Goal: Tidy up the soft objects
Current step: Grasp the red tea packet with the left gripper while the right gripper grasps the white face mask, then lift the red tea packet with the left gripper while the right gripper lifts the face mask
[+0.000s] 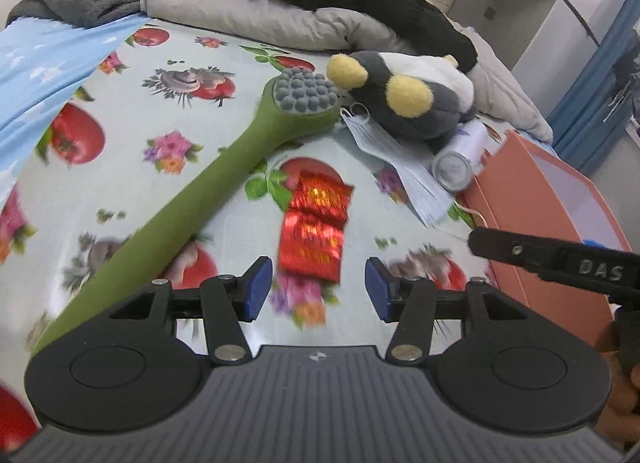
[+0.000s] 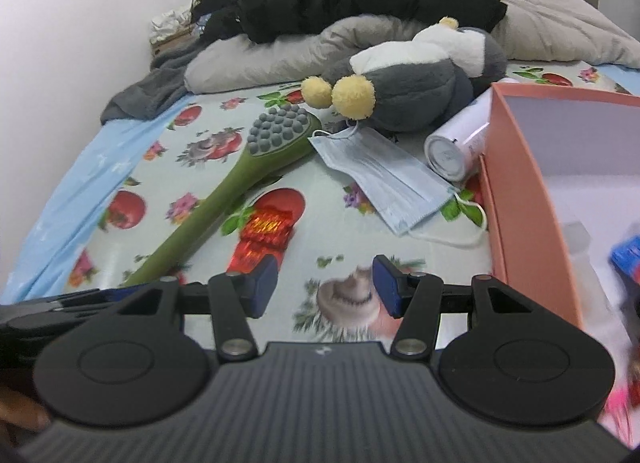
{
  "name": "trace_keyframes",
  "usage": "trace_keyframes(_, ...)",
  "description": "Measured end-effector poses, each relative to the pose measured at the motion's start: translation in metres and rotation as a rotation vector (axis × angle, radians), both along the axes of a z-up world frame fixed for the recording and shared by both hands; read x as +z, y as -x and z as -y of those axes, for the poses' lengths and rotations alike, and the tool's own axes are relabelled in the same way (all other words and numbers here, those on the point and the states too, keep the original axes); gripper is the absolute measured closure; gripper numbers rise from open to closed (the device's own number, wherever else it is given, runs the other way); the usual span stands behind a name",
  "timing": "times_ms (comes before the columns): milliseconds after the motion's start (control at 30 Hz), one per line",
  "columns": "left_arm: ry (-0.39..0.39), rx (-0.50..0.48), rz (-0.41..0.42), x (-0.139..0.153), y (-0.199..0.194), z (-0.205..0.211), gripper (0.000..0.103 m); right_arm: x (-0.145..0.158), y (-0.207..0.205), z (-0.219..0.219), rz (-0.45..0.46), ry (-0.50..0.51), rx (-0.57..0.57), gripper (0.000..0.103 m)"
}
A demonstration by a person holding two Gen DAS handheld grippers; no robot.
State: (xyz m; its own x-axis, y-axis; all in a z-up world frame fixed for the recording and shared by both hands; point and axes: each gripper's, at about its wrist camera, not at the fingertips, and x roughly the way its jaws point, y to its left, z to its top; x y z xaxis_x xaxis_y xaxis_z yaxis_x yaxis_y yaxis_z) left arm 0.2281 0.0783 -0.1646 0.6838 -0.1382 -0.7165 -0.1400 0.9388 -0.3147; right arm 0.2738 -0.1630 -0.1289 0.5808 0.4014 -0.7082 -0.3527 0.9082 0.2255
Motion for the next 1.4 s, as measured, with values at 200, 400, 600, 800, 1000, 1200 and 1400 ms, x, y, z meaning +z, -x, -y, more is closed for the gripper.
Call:
trace_keyframes(200, 0.016, 0.018, 0.014, -0.014, -0.048, -0.012, 0.046, -0.029, -0.043, -0.02, 0.01, 0.076, -0.008, 0.048)
trace_keyframes(400, 0.029, 0.017, 0.004, -0.029, -0.091, -0.012, 0.038, -0.054, -0.072, -0.033, 0.085, 0.157, -0.05, 0.048)
trace_keyframes(600, 0.011, 0.026, -0.021, -0.043, -0.116, -0.005, 0.037, -0.07, -0.09, -0.042, 0.159, 0.233, -0.06, 0.048)
trace_keyframes(800, 0.013, 0.025, -0.042, -0.05, -0.124, -0.003, 0.037, -0.083, -0.098, -0.033, 0.087, 0.181, -0.084, 0.054)
trace_keyframes(1000, 0.006, 0.005, -0.034, -0.054, -0.126, 0.005, 0.037, -0.081, -0.093, -0.034, 0.078, 0.195, -0.078, 0.088)
trace_keyframes(1200, -0.026, -0.017, -0.031, -0.054, -0.125, 0.015, 0.046, -0.074, -0.087, -0.034, 0.083, 0.205, -0.076, 0.099)
trace_keyframes(1400, -0.01, -0.007, -0.021, -0.047, -0.116, 0.017, 0.074, -0.062, -0.068, -0.031, 0.097, 0.212, -0.055, 0.099)
